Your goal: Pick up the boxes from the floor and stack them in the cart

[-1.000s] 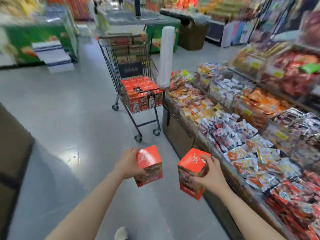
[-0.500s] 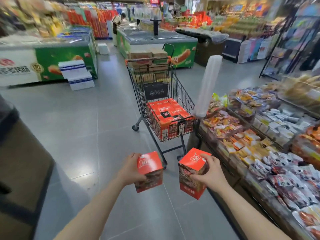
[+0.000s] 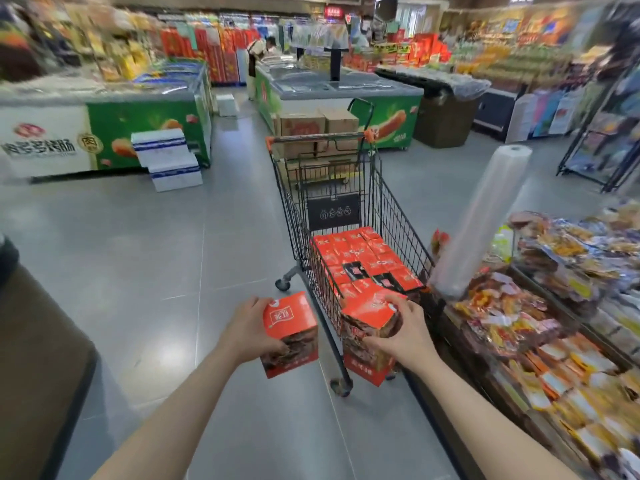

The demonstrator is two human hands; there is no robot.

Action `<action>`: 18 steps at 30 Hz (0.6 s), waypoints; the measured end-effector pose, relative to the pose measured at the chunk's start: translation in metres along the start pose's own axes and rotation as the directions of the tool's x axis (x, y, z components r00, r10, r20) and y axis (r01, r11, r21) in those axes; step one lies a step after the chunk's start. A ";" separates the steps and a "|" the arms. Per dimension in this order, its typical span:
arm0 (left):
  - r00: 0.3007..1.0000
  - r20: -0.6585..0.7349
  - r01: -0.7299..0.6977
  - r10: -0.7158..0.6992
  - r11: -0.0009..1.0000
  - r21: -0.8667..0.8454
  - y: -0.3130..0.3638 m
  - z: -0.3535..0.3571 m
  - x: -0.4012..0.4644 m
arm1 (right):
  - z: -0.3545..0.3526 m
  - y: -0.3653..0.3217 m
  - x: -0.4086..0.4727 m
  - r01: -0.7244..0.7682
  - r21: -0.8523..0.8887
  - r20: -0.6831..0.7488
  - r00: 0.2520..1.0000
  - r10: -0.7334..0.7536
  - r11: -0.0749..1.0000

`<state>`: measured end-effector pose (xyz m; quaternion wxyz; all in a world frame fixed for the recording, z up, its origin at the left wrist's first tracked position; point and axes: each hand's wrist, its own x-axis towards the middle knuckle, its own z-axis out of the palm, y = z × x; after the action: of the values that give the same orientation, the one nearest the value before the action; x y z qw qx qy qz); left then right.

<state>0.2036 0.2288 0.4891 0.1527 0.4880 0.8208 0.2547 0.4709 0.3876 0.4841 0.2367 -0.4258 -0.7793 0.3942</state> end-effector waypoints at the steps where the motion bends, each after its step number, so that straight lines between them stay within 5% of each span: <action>1: 1.000 0.007 0.003 -0.003 1.000 0.009 -0.002 -0.001 0.021 | 0.001 0.000 0.022 -0.003 0.005 0.011 1.000 0.003 1.000; 9: 1.000 -0.001 0.002 -0.002 1.000 -0.020 -0.003 -0.013 0.159 | 0.004 -0.006 0.158 -0.034 0.001 0.050 0.998 0.034 0.999; 18: 0.988 0.018 -0.156 0.157 0.987 -0.046 0.000 -0.032 0.321 | 0.017 -0.008 0.274 -0.110 -0.009 -0.056 0.992 0.109 0.994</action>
<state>0.0344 0.5019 0.5143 0.1517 0.5500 0.7725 0.2788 0.3108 0.6109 0.4901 0.2334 -0.4801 -0.7503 0.3899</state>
